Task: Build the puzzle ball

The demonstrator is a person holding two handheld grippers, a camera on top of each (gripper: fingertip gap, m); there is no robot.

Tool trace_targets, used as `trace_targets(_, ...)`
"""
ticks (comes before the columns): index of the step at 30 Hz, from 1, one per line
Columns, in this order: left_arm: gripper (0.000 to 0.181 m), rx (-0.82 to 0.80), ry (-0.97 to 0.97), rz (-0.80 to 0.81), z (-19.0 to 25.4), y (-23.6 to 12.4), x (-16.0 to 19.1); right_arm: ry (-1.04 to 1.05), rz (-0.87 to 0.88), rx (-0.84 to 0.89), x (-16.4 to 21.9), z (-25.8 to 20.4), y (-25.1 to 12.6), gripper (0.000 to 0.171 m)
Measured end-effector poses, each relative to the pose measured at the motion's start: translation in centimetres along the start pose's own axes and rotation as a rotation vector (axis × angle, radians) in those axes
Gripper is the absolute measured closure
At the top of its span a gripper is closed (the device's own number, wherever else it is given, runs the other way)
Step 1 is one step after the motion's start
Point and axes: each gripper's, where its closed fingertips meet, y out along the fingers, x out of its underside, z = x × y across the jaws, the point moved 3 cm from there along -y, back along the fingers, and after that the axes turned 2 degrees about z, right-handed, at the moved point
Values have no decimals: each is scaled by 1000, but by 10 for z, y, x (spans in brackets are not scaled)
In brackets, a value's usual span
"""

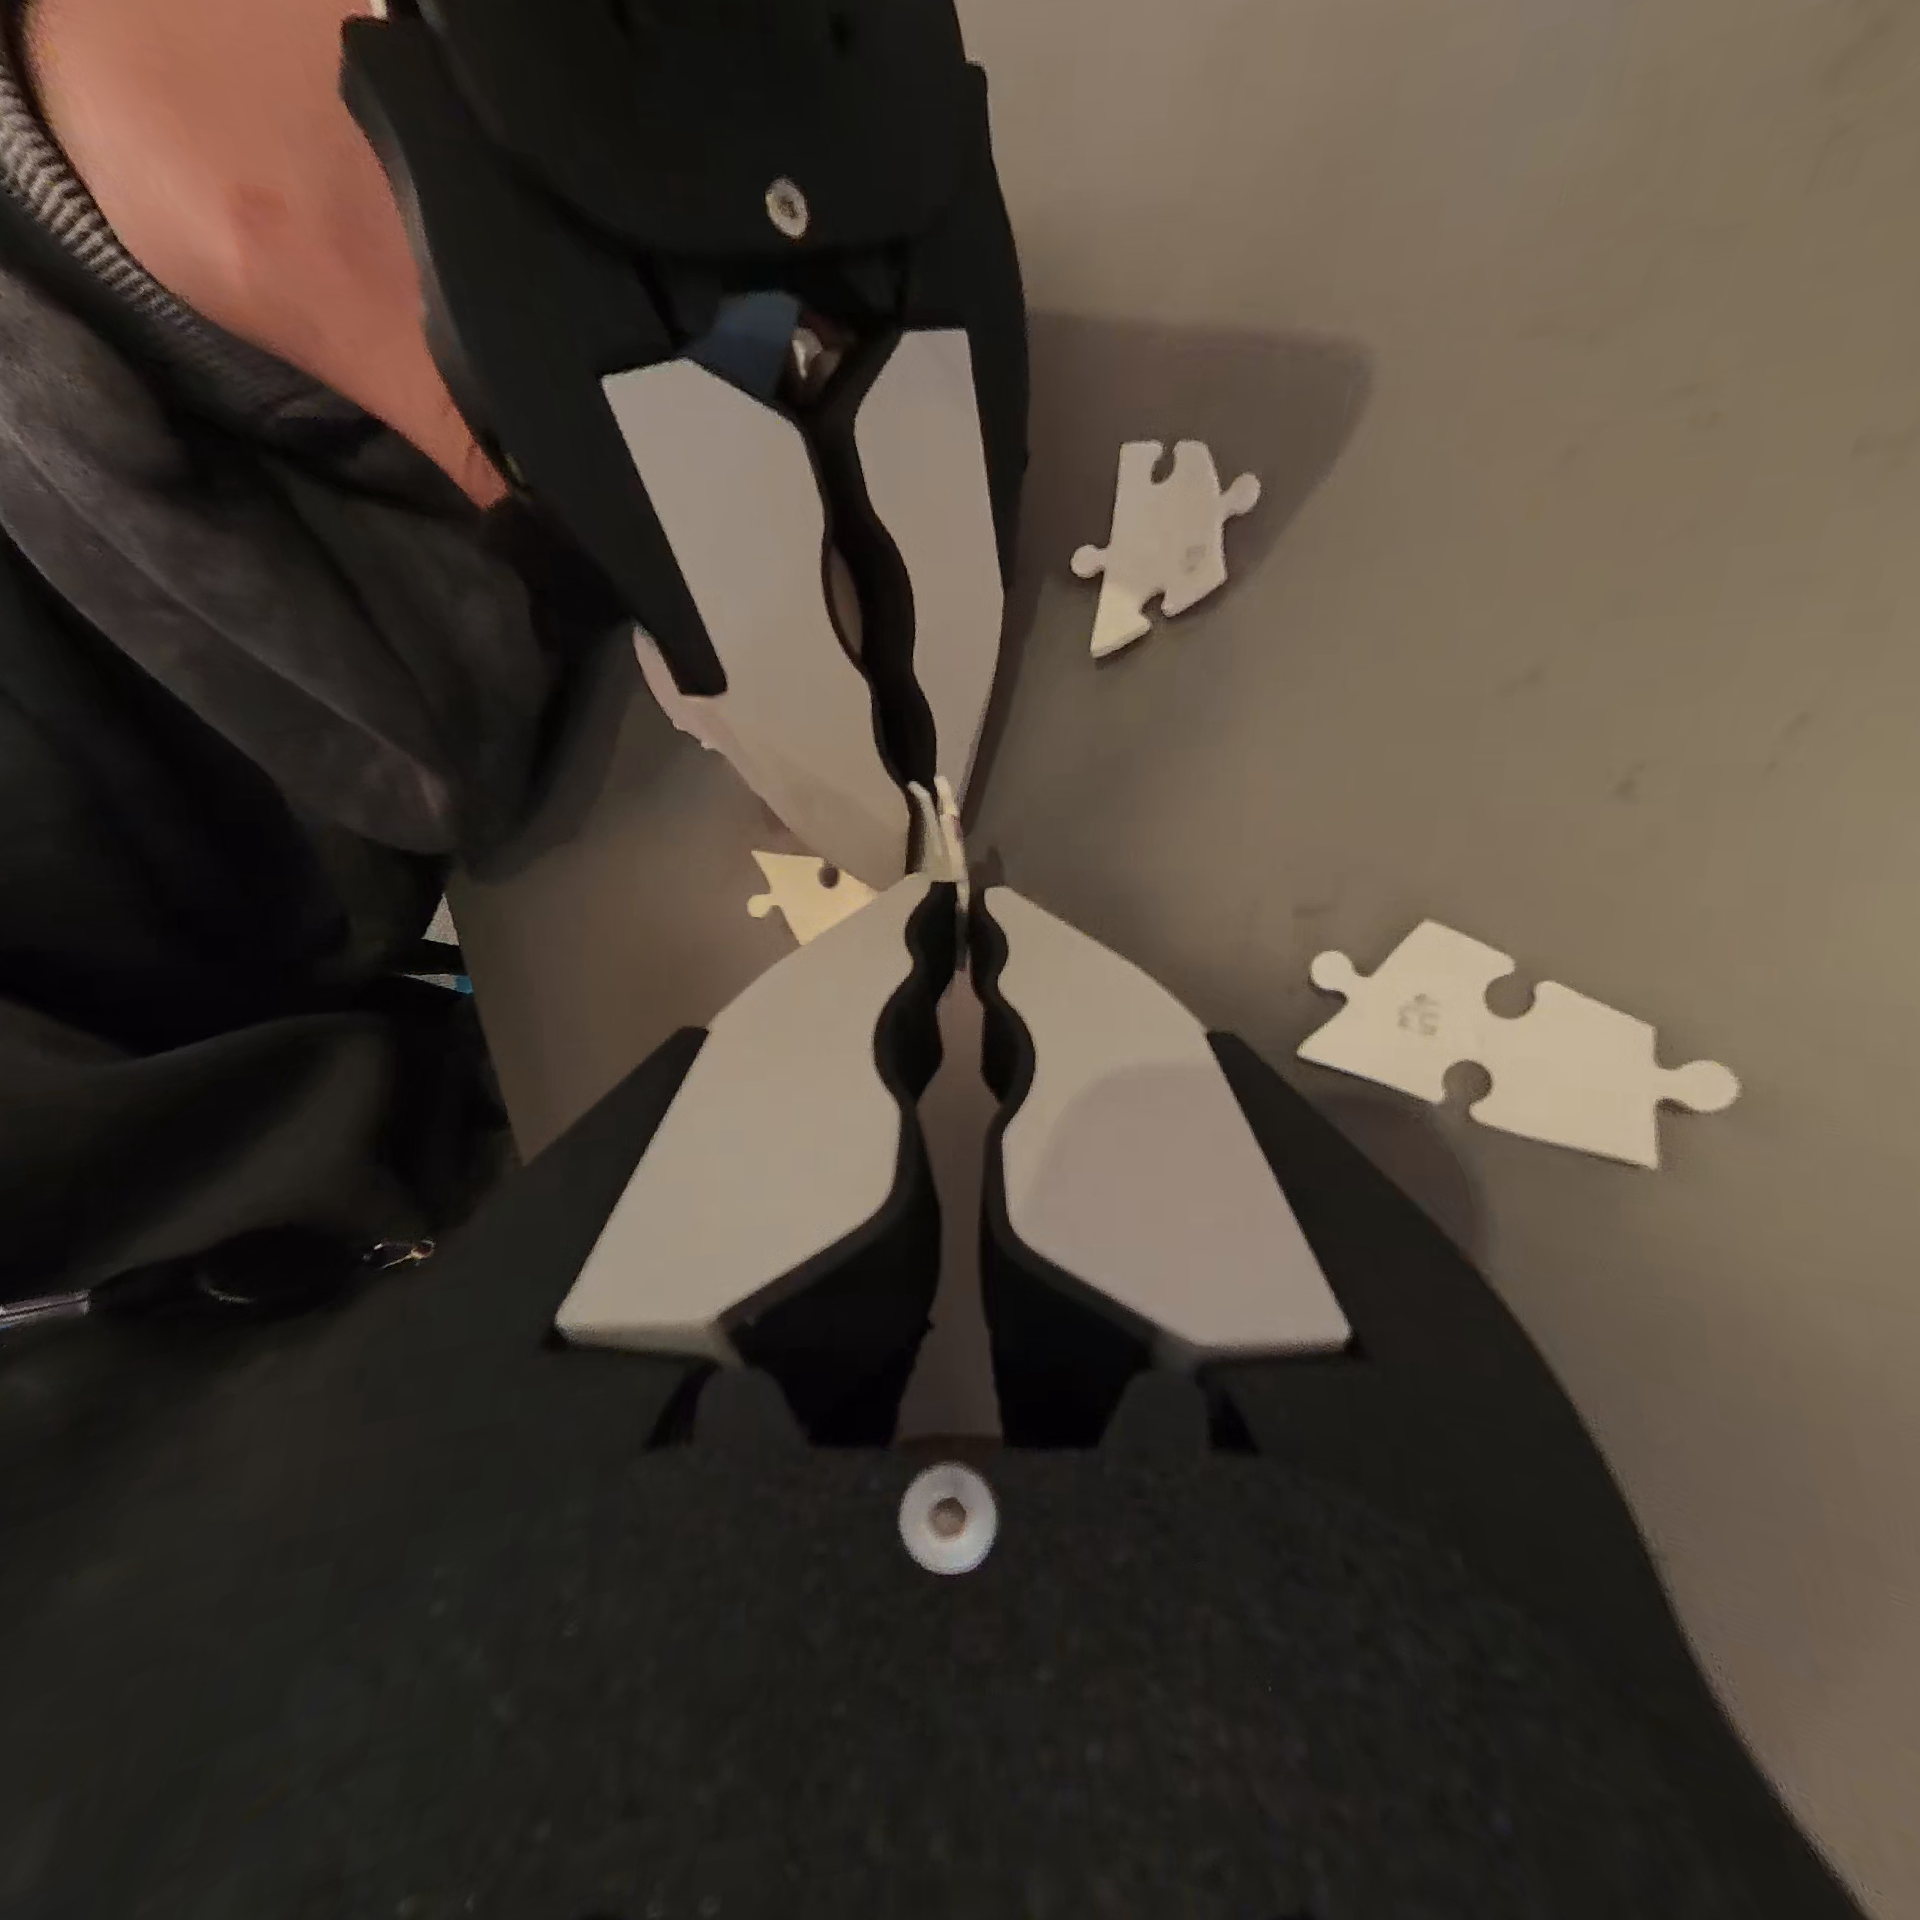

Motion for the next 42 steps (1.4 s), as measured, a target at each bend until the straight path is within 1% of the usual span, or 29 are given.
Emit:
trace_targets(5, 173, -36, -12, -11, -3, -6, -1, -28, -5, 34, -1, 6, 4, 169)
trace_targets(9, 156, -99, 3, -12, -5, -20, 3, -10, 3, 1, -1, 5, 5, 168)
trace_targets(13, 149, -157, 12, 19, -7, -30, 10, -6, 62, -5, -10, 2, 0, 169)
trace_targets(16, 149, -194, 10, 87, -9, -37, 11, 7, 70, -27, -15, -1, 4, 169)
trace_targets(20, 160, -287, 92, 199, -9, -46, 12, -3, 12, -18, -20, -1, 15, 169)
trace_targets(23, 181, -347, 195, 267, -5, -42, 13, -6, -14, -5, -21, 1, 21, 169)
trace_targets(26, 181, -384, 249, 266, -4, -32, 15, -4, -63, -1, -17, 3, 27, 168)
trace_targets(32, 181, -381, 236, 238, -6, -23, 14, -63, -116, 41, -16, 4, 27, 166)
trace_targets(40, 181, -386, 244, 210, -5, -14, 13, -68, -114, -11, -15, 2, 23, 167)
trace_targets(42, 181, -389, 245, 204, -5, -14, 14, -73, -113, 2, -15, 3, 21, 167)
